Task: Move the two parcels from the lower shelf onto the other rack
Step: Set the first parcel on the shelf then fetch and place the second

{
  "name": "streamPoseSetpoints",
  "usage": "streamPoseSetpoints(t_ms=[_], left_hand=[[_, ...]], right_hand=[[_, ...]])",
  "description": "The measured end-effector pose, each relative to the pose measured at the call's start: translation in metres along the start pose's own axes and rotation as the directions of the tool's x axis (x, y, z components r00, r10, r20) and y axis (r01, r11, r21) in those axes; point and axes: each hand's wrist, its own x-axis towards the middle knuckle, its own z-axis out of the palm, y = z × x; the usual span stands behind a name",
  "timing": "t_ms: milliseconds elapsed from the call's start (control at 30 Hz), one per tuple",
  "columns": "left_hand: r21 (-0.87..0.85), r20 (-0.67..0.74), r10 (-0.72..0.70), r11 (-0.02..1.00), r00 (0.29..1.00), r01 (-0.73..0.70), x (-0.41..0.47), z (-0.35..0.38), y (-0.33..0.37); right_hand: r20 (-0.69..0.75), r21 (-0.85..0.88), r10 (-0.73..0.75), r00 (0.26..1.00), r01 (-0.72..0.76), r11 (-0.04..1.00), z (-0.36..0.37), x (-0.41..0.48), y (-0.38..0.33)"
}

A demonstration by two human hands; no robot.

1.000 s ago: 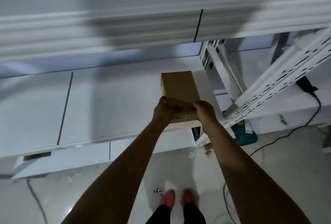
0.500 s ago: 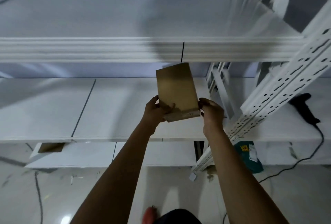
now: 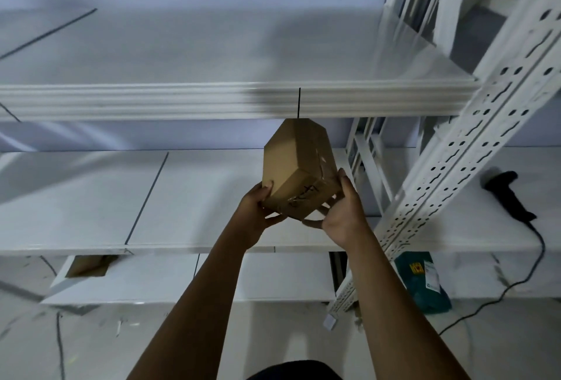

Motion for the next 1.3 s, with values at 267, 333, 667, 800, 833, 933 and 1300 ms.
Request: streamPoseSetpoints(t_ms=[267, 333, 667, 800, 833, 933, 1300], left_hand=[[0.161, -0.142, 0.093, 0.984, 0.986, -0.07, -0.002, 0.021, -0.002], [0.237, -0.141, 0.163, 0.963, 0.977, -0.126, -0.006, 0.028, 0.002], [0.245, -0.258, 0.132, 0.967, 0.957, -0.067, -0.011, 0.043, -0.006], [0.211, -0.275, 0.097, 0.977, 0.957, -0.038, -0.013, 0.043, -0.007], [0.194, -0.275, 0.099, 0.98, 0.956, -0.045, -0.013, 0.04, -0.008], [0.097, -0.241, 0.102, 0.992, 0.965, -0.08, -0.016, 0.03, -0.005], [0.081, -0.013, 0.205, 0.976, 0.979, -0.204, -0.025, 0.019, -0.006]], right_hand=[[-0.063, -0.172, -0.124, 0.99, 0.111, 0.979, 0.004, -0.016, 0.0], [-0.049, -0.306, -0.218, 0.975, 0.193, 0.932, 0.006, -0.019, 0.001], [0.177, -0.964, -0.553, 0.814, 0.256, 0.067, 0.013, -0.022, 0.023], [0.258, -0.938, -0.697, 0.669, 0.347, -0.014, 0.016, -0.029, 0.034], [0.211, -0.913, -0.735, 0.644, 0.399, 0.088, 0.015, -0.03, 0.037], [-0.015, -0.771, -0.755, 0.656, 0.474, 0.427, 0.008, -0.034, 0.032], [0.104, -0.326, -0.257, 0.961, 0.278, 0.904, -0.027, -0.035, 0.004]])
